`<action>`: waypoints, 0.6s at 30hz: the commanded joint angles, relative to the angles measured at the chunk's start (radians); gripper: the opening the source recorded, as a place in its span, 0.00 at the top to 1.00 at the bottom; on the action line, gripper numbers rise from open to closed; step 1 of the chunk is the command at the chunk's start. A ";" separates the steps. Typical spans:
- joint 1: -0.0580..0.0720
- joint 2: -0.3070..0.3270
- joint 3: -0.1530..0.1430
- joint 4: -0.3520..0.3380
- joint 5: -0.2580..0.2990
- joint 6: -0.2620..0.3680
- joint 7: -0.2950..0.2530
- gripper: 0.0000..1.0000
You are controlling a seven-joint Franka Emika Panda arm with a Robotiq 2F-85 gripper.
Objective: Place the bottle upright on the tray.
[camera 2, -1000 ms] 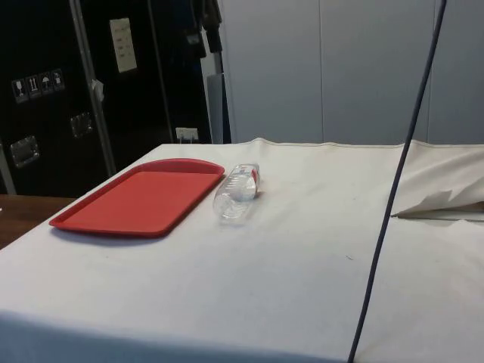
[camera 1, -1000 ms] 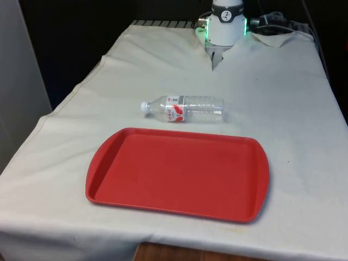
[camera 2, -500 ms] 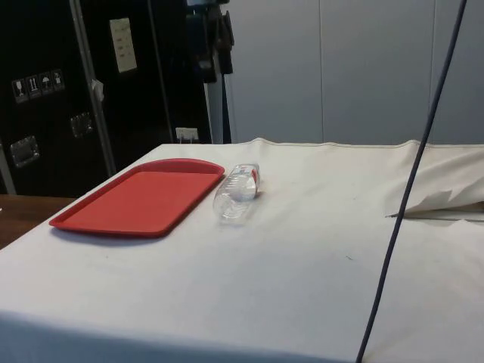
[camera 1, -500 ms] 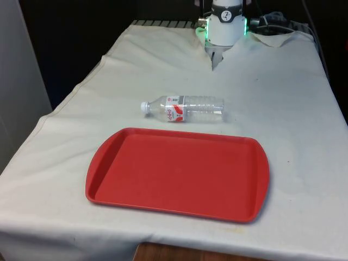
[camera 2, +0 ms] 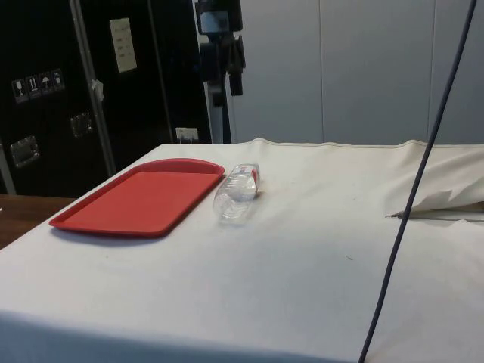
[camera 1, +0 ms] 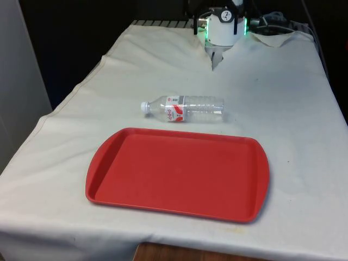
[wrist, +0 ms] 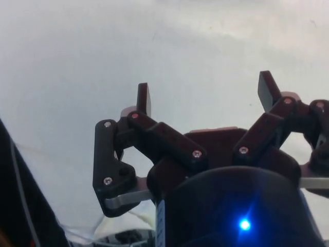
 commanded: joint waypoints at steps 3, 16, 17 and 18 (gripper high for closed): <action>-0.003 0.018 -0.004 -0.011 0.001 0.039 0.016 0.00; -0.007 0.092 -0.005 -0.038 0.008 0.147 0.091 0.00; -0.007 0.096 -0.005 -0.039 0.008 0.153 0.097 0.00; -0.007 0.099 -0.005 -0.040 0.007 0.158 0.103 0.00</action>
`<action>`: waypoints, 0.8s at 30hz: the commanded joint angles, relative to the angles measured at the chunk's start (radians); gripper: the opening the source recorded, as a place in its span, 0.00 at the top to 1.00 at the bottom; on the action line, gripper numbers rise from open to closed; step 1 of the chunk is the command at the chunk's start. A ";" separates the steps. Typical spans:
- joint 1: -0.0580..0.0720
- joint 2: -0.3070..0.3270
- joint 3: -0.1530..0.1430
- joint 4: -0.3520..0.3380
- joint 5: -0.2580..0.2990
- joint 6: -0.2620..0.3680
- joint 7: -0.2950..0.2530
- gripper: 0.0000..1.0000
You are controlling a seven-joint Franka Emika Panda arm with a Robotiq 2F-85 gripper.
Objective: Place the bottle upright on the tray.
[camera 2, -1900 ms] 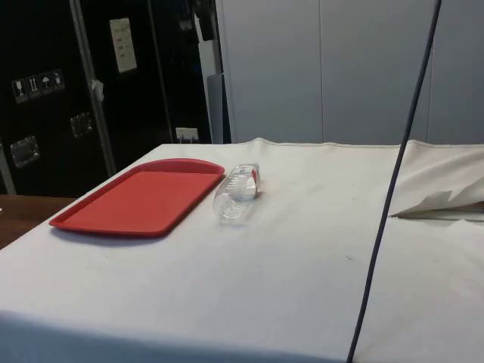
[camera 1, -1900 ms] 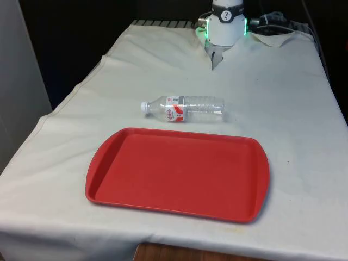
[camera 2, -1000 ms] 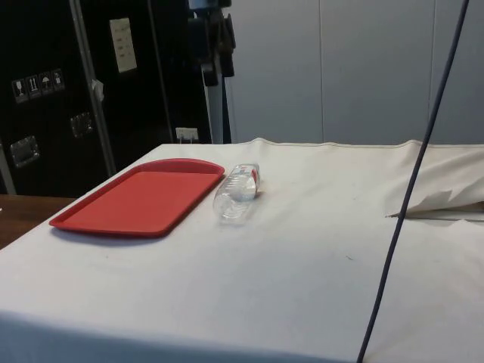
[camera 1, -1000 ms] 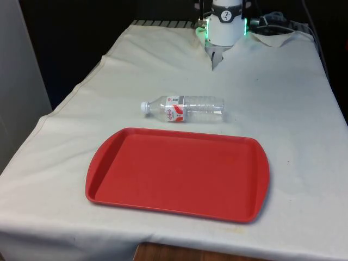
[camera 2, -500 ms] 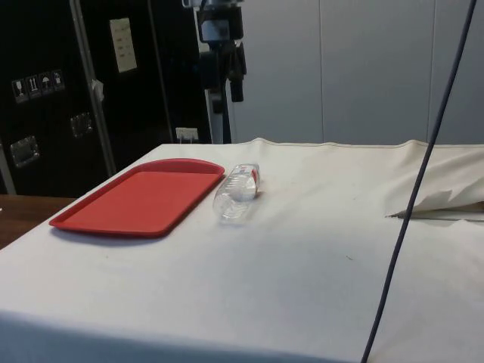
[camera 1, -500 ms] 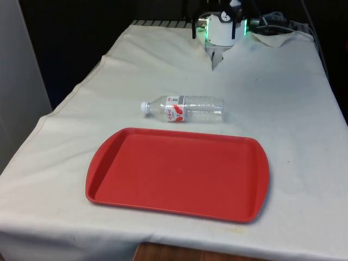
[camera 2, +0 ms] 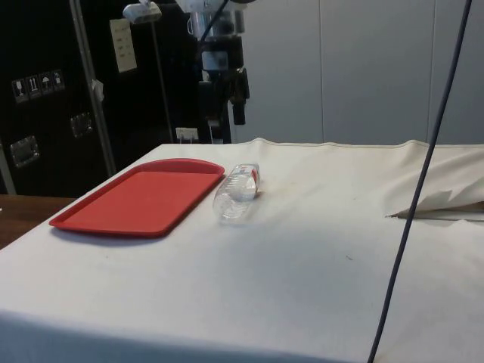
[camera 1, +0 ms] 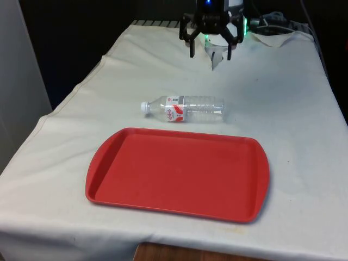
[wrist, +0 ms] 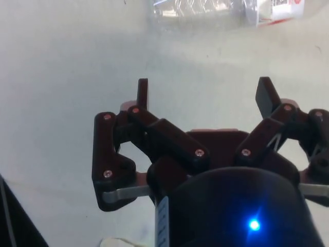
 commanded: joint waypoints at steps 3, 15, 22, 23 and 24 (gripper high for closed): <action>0.001 0.004 0.001 -0.006 0.002 0.022 0.024 0.00; 0.001 0.030 0.012 -0.006 0.000 0.061 0.074 0.00; 0.000 0.047 0.011 -0.006 -0.002 0.075 0.115 0.00; 0.000 0.051 0.011 -0.006 -0.002 0.077 0.129 0.00; 0.000 0.054 0.011 -0.006 -0.002 0.078 0.137 0.00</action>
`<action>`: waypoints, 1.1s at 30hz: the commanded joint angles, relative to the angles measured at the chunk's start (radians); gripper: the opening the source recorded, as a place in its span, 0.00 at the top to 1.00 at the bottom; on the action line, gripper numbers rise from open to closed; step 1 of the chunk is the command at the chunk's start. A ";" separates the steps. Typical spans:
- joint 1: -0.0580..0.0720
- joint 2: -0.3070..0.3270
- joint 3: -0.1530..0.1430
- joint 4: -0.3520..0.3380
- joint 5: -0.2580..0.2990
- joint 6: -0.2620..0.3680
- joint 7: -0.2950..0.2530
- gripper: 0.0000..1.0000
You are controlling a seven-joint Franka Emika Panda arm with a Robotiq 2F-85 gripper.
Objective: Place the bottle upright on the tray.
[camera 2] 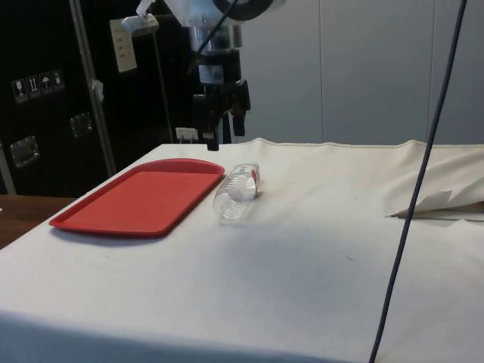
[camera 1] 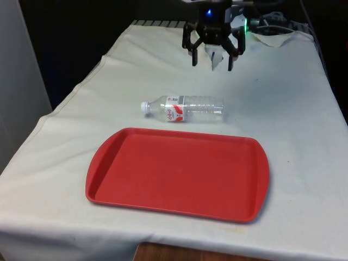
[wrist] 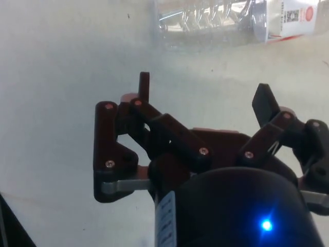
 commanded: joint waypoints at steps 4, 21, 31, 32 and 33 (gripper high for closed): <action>0.000 0.012 -0.002 -0.003 -0.003 0.018 0.035 0.00; 0.001 0.020 -0.005 0.004 -0.018 0.030 0.155 0.00; 0.001 0.022 -0.007 0.005 -0.023 0.050 0.211 0.00; 0.001 0.022 -0.007 0.006 -0.024 0.052 0.217 0.00; 0.001 0.022 -0.007 0.006 -0.025 0.054 0.222 0.00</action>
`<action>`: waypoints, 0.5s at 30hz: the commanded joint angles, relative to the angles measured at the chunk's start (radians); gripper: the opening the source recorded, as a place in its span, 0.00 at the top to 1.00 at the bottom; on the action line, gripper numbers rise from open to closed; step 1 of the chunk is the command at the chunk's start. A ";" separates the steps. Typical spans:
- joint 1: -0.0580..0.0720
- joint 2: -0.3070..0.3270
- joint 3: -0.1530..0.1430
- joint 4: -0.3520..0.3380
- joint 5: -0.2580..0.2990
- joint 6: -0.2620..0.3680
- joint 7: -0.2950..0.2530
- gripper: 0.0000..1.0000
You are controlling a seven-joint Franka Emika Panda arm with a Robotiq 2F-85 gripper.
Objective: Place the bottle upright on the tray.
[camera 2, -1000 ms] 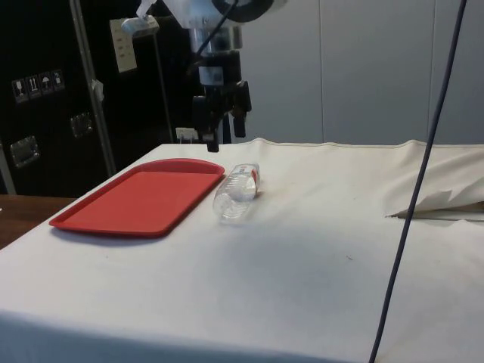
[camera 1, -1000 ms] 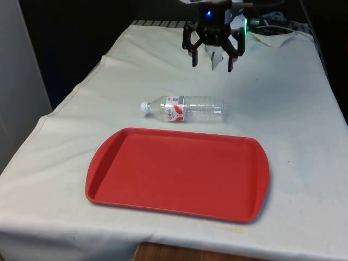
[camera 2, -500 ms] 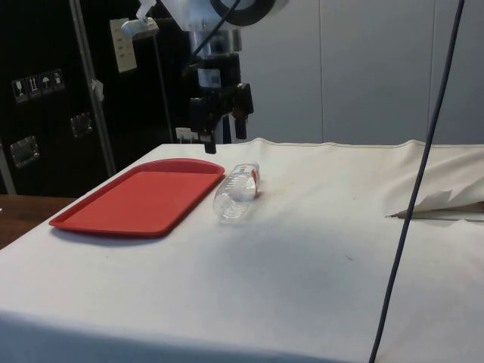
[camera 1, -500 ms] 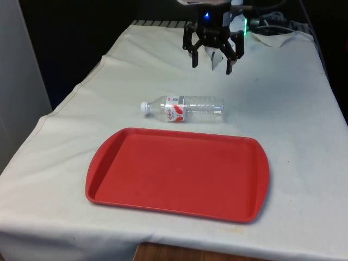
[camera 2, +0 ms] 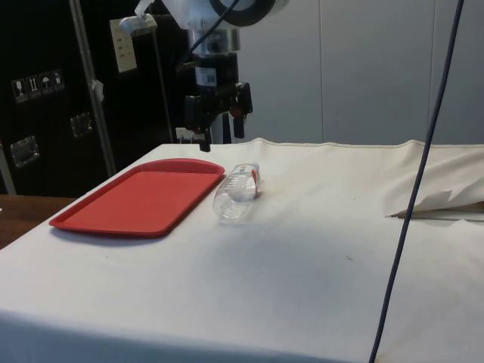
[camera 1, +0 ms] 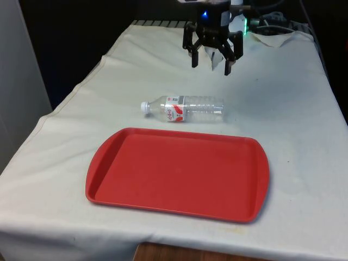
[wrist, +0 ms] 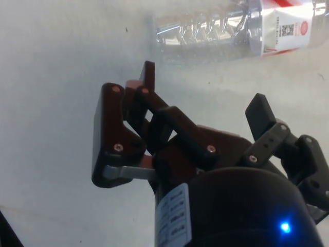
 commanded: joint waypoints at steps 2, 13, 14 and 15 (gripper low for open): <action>0.002 0.004 -0.007 0.001 -0.018 0.016 0.030 0.00; 0.000 0.010 -0.017 -0.001 -0.030 0.043 0.074 0.00; 0.000 0.011 -0.018 -0.001 -0.030 0.045 0.079 0.00; 0.000 0.012 -0.018 -0.001 -0.030 0.046 0.084 0.00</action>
